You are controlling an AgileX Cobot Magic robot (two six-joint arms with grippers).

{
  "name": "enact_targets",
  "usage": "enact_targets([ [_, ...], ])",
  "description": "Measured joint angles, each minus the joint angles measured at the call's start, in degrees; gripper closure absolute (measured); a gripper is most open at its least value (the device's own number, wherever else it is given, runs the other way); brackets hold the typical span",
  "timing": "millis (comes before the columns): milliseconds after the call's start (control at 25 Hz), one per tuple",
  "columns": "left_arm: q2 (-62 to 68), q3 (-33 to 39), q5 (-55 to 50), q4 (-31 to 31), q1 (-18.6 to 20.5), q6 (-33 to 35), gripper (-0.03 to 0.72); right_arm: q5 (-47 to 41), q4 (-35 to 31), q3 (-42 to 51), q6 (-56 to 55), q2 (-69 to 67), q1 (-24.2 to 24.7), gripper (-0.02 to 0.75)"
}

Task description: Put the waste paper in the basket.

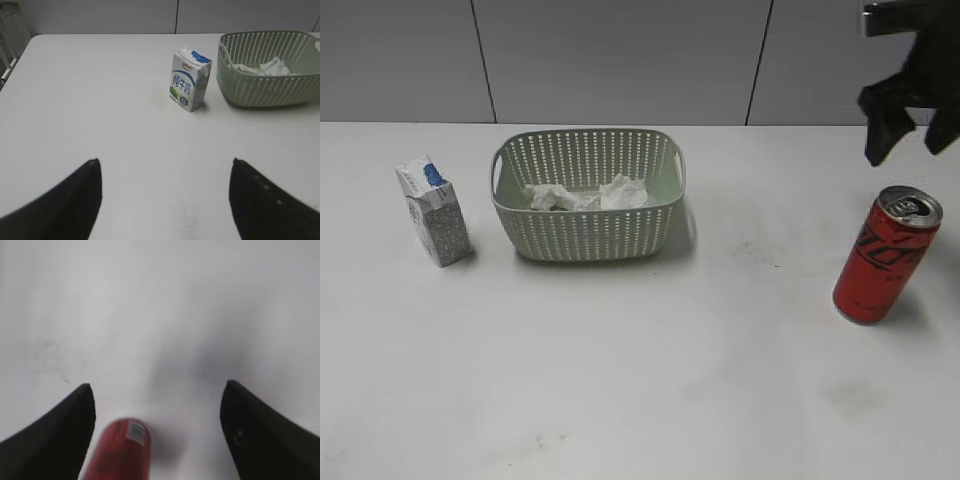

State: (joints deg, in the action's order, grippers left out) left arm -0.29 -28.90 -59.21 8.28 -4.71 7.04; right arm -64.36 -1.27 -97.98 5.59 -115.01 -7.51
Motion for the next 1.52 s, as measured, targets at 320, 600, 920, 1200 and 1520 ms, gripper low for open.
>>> enact_targets([
  [320,0.0,0.0,0.0,0.0,0.0,0.0,0.1,-3.71,1.9,3.27,-3.56,5.46,3.42,0.155],
  [600,0.0,0.0,0.0,0.0,0.0,0.0,0.1,-2.5,0.74,21.48,-3.62,25.68,3.42,0.157],
  [920,0.0,0.0,0.0,0.0,0.0,0.0,0.1,8.01,0.15,49.61,-3.62,55.67,3.42,0.164],
  [1200,0.0,0.0,0.0,0.0,0.0,0.0,0.1,11.88,0.13,65.0,-3.62,79.61,3.42,0.166],
  [1520,0.0,0.0,0.0,0.0,0.0,0.0,0.1,12.42,-0.25,72.6,-3.57,102.33,3.42,0.166],
])
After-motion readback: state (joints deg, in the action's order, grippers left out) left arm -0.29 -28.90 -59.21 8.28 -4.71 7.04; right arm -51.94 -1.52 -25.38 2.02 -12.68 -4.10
